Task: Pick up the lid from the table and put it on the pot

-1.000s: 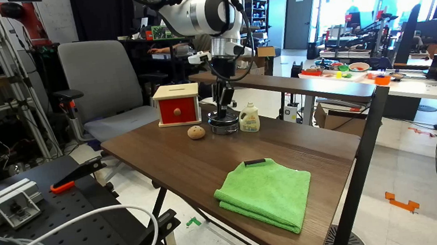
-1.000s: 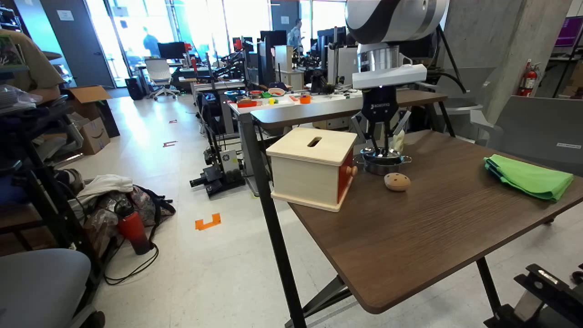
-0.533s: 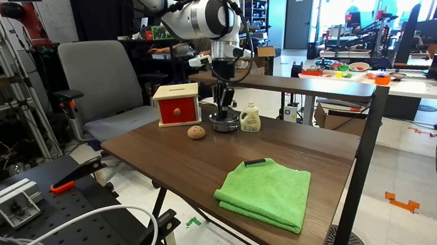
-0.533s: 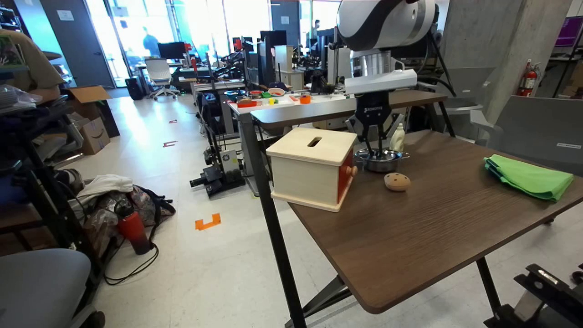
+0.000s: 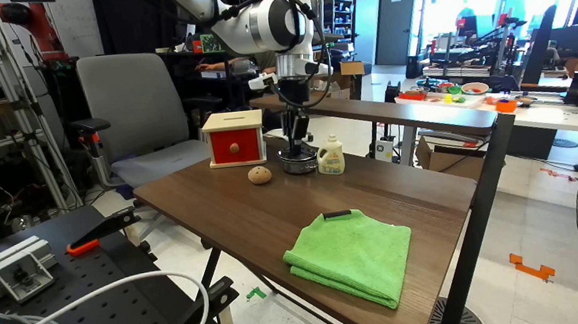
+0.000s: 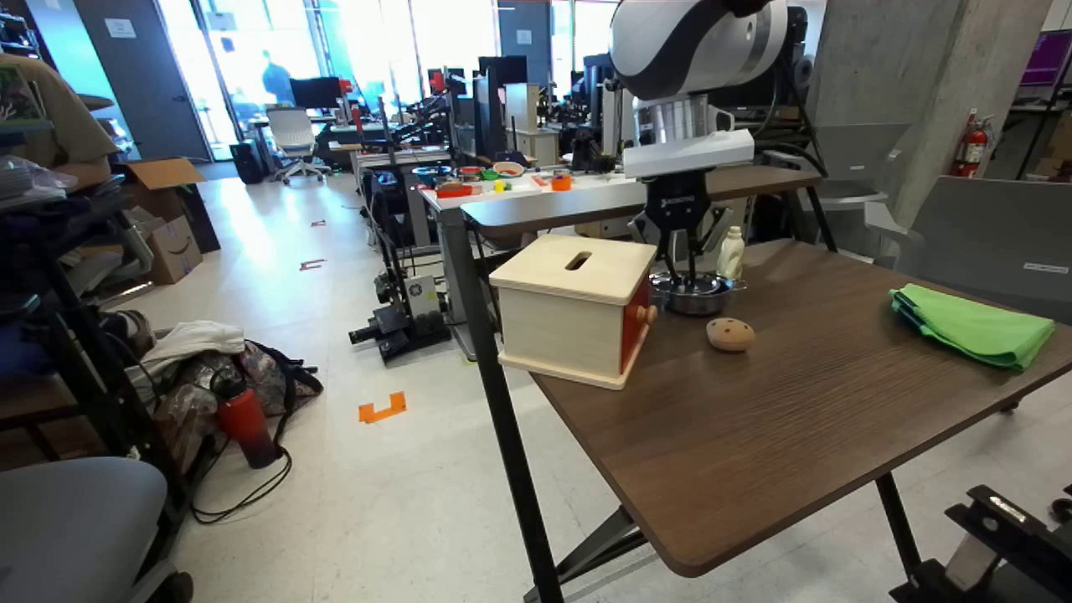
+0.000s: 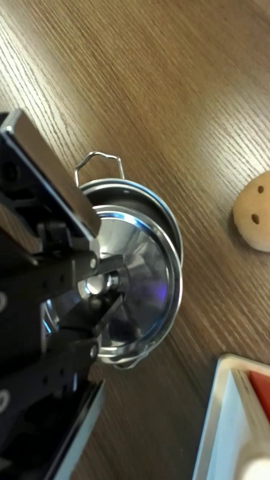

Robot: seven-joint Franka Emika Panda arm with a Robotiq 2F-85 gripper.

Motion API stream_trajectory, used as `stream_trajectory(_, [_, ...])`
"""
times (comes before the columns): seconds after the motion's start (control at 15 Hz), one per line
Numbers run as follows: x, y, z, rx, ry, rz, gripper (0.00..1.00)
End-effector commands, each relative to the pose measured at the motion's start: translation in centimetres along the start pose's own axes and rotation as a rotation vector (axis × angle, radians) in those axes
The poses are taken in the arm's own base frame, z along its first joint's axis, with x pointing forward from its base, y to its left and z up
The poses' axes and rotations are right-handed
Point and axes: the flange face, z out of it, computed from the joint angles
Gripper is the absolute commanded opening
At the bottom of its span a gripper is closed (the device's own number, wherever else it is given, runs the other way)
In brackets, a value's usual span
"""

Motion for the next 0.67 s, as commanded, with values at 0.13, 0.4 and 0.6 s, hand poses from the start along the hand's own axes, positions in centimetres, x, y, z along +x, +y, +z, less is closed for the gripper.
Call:
stream_trajectory(0.13, [-0.3,-0.2,0.0,-0.04,0.018,0.026,0.55])
stream_trajectory(0.4, [-0.2,0.3,-0.5,-0.051,0.034,0.045,0.84])
stream_trajectory(0.6, [-0.4,0.7,-0.8,-0.057,0.038,0.057,1.0])
